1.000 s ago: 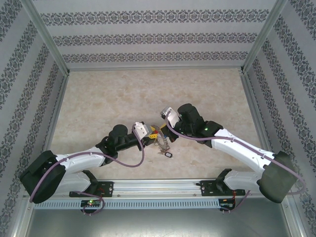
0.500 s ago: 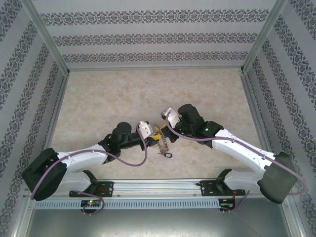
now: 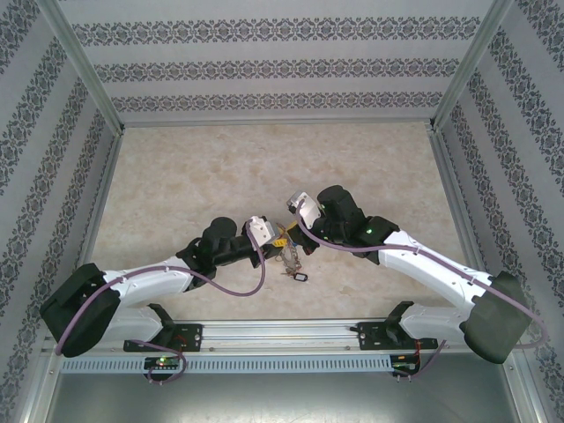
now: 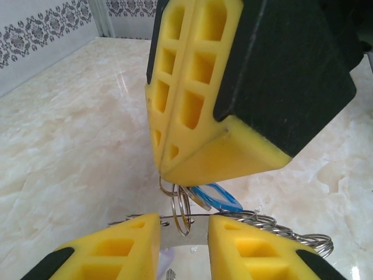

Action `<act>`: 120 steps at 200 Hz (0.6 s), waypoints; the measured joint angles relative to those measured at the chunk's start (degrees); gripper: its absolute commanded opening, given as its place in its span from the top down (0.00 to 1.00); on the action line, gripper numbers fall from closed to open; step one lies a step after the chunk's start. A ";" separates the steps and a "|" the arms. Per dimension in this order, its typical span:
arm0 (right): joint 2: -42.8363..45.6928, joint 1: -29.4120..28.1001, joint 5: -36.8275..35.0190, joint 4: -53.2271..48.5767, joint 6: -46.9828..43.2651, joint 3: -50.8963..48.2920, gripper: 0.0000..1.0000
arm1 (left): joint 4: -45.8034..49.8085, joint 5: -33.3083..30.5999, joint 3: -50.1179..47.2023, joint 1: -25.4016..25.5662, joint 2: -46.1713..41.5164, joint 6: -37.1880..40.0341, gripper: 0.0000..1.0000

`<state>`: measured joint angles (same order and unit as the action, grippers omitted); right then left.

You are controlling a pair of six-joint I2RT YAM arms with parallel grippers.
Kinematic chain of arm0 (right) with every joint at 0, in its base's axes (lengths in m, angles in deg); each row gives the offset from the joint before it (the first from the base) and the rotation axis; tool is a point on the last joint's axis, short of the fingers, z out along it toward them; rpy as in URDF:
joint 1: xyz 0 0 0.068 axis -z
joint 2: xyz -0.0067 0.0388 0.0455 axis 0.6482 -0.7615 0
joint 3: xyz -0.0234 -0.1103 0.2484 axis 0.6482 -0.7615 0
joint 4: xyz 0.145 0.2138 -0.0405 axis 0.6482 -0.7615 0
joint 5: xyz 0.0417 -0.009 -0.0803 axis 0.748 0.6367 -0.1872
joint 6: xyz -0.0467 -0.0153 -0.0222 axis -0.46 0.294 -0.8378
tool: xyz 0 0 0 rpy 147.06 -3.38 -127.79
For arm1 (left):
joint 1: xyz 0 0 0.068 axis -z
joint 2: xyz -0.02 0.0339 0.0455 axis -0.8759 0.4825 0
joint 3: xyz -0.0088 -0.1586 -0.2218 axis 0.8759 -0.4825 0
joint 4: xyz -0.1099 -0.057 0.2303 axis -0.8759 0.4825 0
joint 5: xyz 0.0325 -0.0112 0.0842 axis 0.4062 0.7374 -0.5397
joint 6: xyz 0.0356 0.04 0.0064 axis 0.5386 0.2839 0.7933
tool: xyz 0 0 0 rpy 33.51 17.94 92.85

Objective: Put the keys on the keyring

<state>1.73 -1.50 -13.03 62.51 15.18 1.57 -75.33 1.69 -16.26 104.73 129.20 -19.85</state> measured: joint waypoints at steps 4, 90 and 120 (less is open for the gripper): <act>0.00 0.00 0.00 0.00 0.00 0.00 1.00 | 0.07 0.00 0.04 -0.02 0.04 0.04 0.73; 0.07 -0.63 0.00 -0.04 -0.20 0.00 1.00 | 0.33 -0.42 1.40 0.00 1.53 0.76 0.87; 0.22 -0.63 -0.39 -0.24 -0.17 0.00 1.00 | 0.44 -0.55 1.53 0.15 1.53 1.14 1.00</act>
<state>1.95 -2.14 -13.43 62.27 15.00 1.57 -74.89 1.15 -14.73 104.88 130.73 -18.72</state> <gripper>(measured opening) 0.052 0.057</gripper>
